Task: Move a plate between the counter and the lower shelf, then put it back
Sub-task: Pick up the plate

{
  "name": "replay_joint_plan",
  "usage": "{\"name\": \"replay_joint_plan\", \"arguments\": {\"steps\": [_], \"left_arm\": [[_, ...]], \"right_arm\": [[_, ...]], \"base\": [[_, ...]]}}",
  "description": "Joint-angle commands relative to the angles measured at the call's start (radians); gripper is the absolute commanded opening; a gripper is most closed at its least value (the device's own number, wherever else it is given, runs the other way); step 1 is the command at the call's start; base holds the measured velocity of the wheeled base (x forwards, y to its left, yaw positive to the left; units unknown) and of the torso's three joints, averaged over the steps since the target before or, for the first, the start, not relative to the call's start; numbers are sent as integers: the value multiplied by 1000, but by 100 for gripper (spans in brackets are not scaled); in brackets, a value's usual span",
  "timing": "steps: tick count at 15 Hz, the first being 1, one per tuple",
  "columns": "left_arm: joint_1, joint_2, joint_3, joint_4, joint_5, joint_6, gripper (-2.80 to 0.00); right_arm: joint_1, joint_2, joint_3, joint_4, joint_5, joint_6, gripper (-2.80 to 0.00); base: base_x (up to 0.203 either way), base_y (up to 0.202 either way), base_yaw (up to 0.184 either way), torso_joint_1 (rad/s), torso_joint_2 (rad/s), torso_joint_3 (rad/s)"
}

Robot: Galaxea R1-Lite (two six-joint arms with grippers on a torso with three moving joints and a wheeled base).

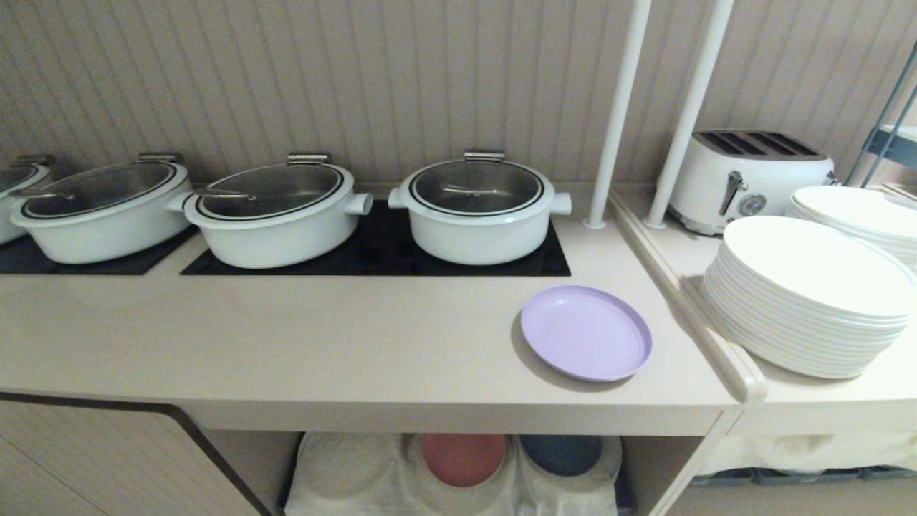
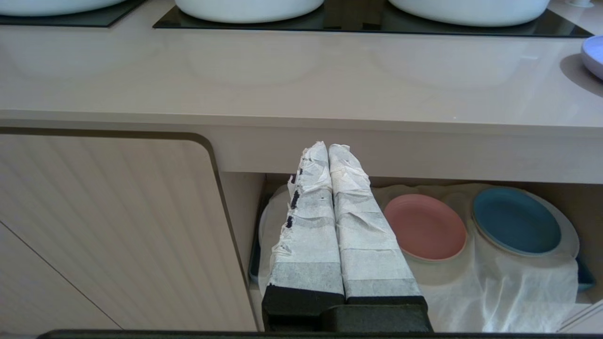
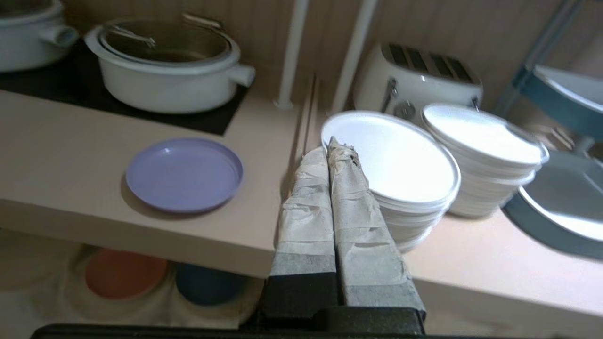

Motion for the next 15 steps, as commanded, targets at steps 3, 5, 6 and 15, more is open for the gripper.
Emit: {"name": "replay_joint_plan", "arguments": {"steps": [3,5,6,15], "left_arm": [[0,1,0,0,0,-1,-280],[0,1,0,0,0,-1,-280],[0,1,0,0,0,-1,-280],[0,1,0,0,0,-1,-280]], "right_arm": [[1,46,-19,127,-4,10,-280],[5,81,30,100,39,14,-280],[5,100,41,82,64,42,-280],[5,278,57,71,114,126,-280]], "base": [[0,0,0,0,0,0],[0,0,0,0,0,0],[0,0,0,0,0,0],[0,0,0,0,0,0]]}}
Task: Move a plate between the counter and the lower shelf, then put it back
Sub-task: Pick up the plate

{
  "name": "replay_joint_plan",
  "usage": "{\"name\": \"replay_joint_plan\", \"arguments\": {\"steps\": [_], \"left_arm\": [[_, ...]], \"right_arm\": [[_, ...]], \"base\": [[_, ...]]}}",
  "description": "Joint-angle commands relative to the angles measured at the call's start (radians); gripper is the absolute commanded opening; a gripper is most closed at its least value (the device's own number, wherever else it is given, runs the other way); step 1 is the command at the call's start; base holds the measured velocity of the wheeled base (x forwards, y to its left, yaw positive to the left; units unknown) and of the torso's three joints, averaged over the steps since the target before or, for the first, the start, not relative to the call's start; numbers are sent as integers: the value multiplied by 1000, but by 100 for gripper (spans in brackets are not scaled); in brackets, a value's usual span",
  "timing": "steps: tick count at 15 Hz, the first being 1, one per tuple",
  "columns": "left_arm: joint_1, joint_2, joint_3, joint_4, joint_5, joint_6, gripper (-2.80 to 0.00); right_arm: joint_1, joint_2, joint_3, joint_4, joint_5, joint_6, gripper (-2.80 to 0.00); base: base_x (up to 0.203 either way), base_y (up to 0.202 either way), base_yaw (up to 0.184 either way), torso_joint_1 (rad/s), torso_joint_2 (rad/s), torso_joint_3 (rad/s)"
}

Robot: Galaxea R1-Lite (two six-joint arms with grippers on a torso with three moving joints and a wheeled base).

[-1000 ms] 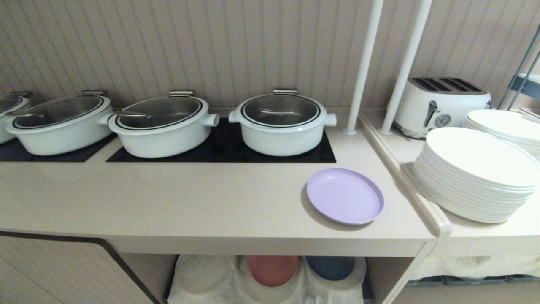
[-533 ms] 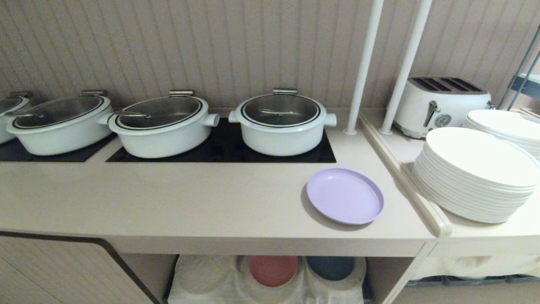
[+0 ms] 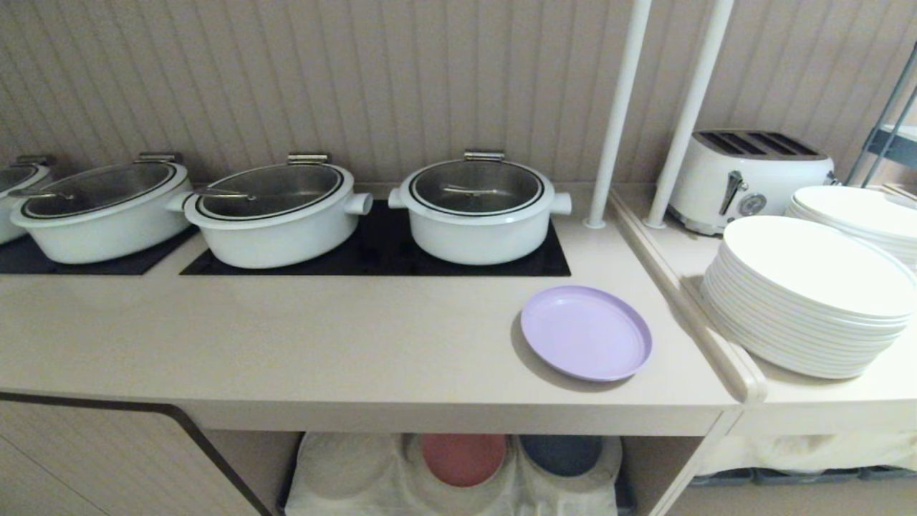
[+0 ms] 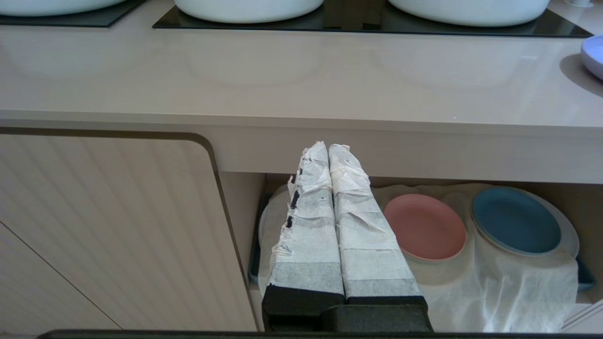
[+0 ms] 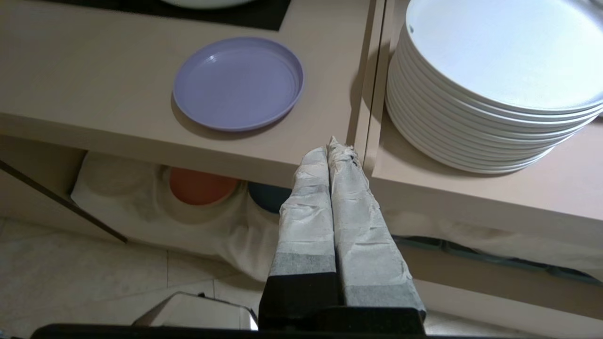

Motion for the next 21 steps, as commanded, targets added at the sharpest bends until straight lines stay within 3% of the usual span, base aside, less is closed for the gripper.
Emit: {"name": "replay_joint_plan", "arguments": {"steps": [1,8,12,14,21], "left_arm": [[0,1,0,-2,0,0,-280],[0,1,0,0,0,0,-280],[0,1,0,-2,0,0,-280],[0,1,0,0,0,0,-280],[0,1,0,0,0,0,-280]], "right_arm": [[2,83,-36,3,3,-12,-280],[7,290,-126,6,2,-28,-280],[3,423,-144,3,7,-219,-280],[5,506,-183,4,10,-257,-280],[99,904,-533,104,-16,-256,-280]], "base": [[0,0,0,0,0,0],[0,0,0,0,0,0],[0,0,0,0,0,0],[0,0,0,0,0,0],[0,0,0,0,0,0]]}}
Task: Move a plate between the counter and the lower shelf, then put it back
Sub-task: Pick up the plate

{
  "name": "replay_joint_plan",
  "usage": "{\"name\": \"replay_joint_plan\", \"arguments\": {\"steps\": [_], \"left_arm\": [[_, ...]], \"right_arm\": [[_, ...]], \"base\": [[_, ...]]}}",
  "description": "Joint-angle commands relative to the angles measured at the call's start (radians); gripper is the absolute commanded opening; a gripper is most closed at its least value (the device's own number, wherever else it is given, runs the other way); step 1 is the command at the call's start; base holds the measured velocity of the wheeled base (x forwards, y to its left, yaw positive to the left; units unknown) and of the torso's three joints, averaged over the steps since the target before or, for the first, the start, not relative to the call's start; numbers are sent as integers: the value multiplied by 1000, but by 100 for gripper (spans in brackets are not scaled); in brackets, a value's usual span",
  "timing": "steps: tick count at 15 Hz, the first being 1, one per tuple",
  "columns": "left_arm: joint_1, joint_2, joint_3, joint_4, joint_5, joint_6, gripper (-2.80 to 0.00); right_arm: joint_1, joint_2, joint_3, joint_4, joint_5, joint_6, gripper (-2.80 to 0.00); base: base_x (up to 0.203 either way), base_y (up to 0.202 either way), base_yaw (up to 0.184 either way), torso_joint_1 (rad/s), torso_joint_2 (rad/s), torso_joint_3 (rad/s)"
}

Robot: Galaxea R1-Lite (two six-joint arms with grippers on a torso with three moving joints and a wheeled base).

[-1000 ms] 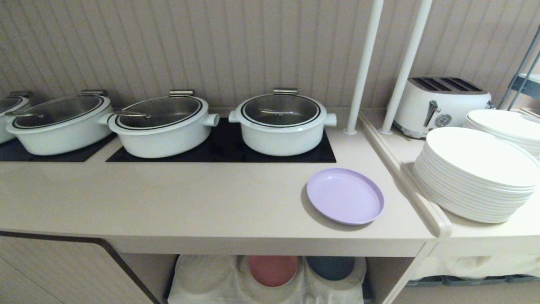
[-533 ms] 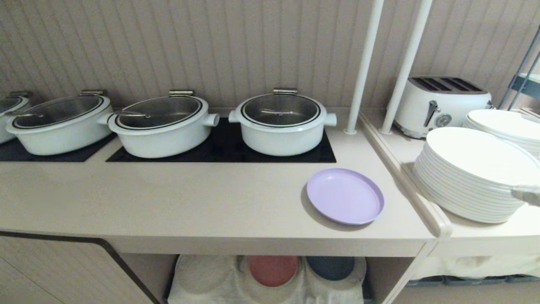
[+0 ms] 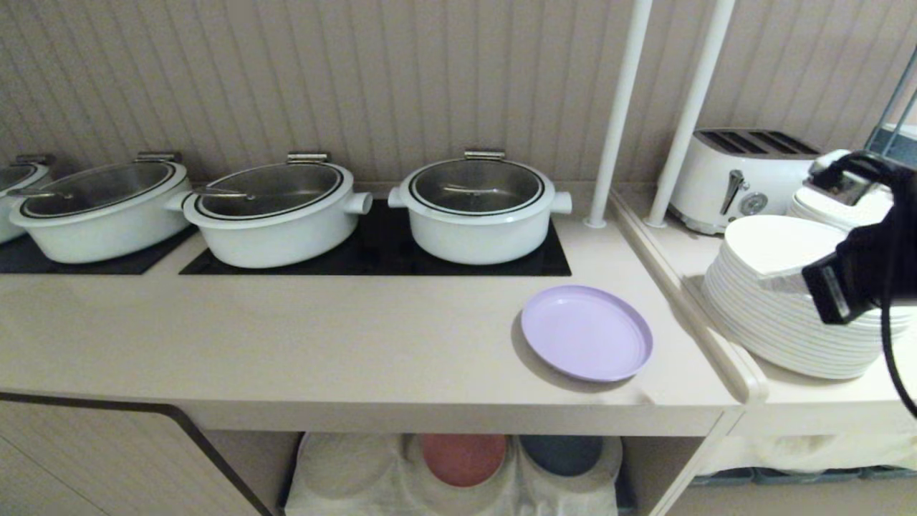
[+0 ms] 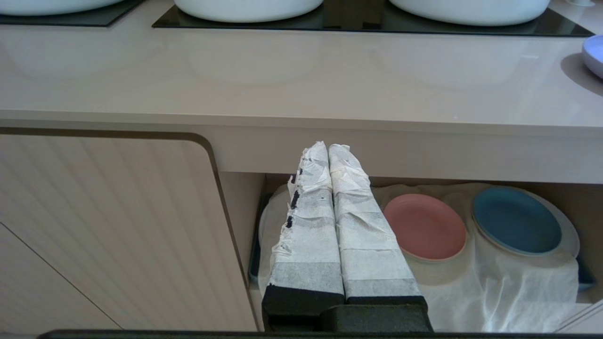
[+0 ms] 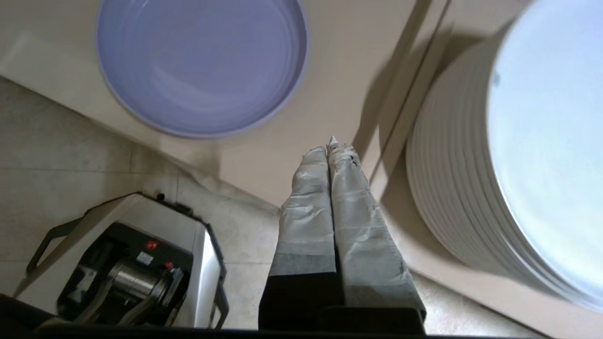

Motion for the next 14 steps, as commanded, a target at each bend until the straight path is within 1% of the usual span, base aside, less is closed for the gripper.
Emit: {"name": "replay_joint_plan", "arguments": {"steps": [1,2,4,5,6,7,9,11,12,14], "left_arm": [[0,1,0,0,0,0,-280],[0,1,0,0,0,0,-280],[0,1,0,-1,0,0,-280],[0,1,0,0,0,0,-280],[0,1,0,-1,0,0,-280],[0,1,0,0,0,0,-280],[0,1,0,-1,0,0,-280],[0,1,0,0,0,0,-280],[0,1,0,0,0,0,-280],[0,1,0,-1,0,0,-280]], "right_arm": [[46,174,-129,72,-14,33,-280],[70,214,-170,104,-18,76,-280],[130,272,-253,157,-21,276,-280],[152,311,-305,170,-22,350,-280],[169,353,-360,182,-23,418,-280],[176,397,-408,197,-25,458,-280],[177,477,-500,231,-31,480,-280],[159,552,-605,284,-75,485,-280],[144,590,-659,317,-96,488,-280],[102,646,-745,390,-109,491,-280]], "base": [[0,0,0,0,0,0],[0,0,0,0,0,0],[0,0,0,0,0,0],[0,0,0,0,0,0],[0,0,0,0,0,0],[0,0,0,0,0,0],[0,0,0,0,0,0],[0,0,0,0,0,0],[0,0,0,0,0,0],[0,0,0,0,0,0]]}}
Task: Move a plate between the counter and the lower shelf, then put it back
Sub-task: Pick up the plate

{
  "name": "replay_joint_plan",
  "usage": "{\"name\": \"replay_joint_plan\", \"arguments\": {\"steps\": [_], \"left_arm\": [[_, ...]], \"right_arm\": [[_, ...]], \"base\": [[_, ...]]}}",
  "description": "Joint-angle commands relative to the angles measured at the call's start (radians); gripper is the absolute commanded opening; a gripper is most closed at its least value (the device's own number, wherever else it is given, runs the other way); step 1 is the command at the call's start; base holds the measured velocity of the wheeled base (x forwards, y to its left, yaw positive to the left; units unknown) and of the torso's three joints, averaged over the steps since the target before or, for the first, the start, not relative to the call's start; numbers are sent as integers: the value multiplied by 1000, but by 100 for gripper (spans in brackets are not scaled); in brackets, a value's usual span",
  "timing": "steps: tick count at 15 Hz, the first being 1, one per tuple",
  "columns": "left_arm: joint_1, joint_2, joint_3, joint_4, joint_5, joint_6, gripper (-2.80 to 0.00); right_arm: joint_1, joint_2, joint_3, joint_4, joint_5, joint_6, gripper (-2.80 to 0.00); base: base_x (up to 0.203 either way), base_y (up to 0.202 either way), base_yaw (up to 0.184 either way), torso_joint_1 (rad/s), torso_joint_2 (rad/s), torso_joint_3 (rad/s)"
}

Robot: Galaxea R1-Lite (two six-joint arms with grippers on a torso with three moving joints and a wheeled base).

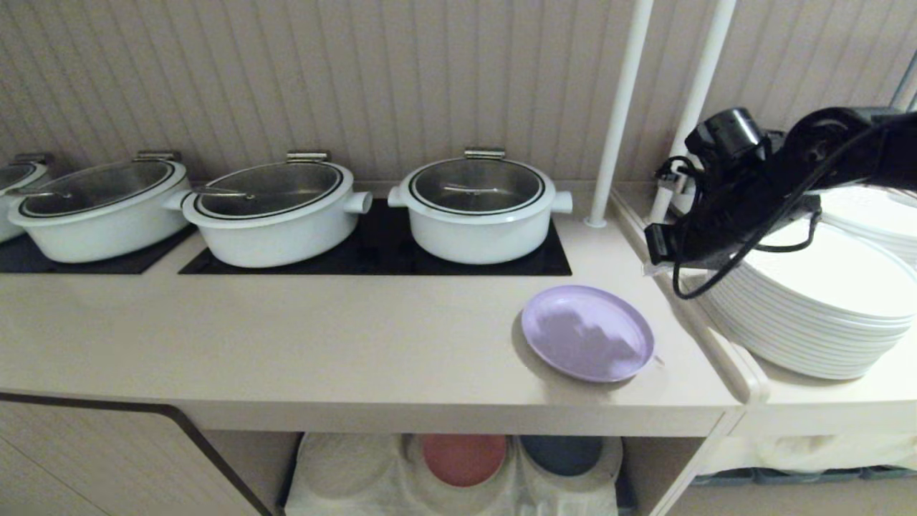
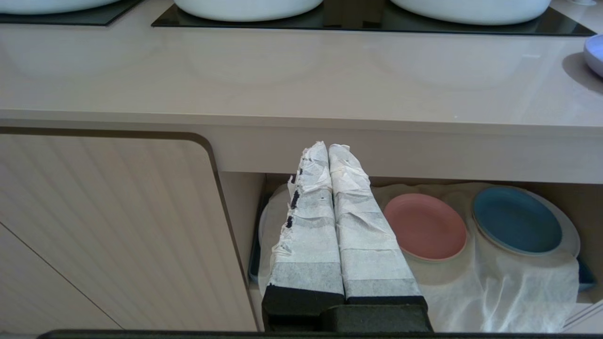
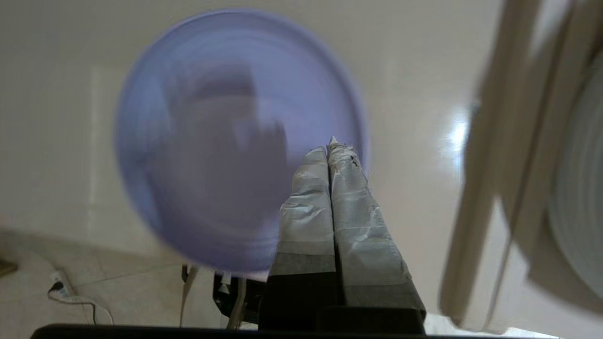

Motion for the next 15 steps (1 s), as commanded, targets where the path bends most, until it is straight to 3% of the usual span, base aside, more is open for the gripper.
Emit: {"name": "replay_joint_plan", "arguments": {"steps": [1,4,7,13,14,15], "left_arm": [[0,1,0,0,1,0,-280],[0,1,0,0,1,0,-280],[0,1,0,-1,1,0,-280],[0,1,0,-1,1,0,-280],[0,1,0,-2,1,0,-280],[0,1,0,-1,1,0,-280]], "right_arm": [[-55,96,-81,70,-3,-2,-280],[-88,133,-83,132,-2,-15,-280],[-89,145,-84,138,94,-65,-280],[-89,162,-84,173,103,-170,-280],[-89,161,-82,184,103,-175,0],[-90,161,-82,183,102,-178,0]], "base": [[0,0,0,0,0,0],[0,0,0,0,0,0],[0,0,0,0,0,0],[0,0,0,0,0,0],[0,0,0,0,0,0],[0,0,0,0,0,0]]}}
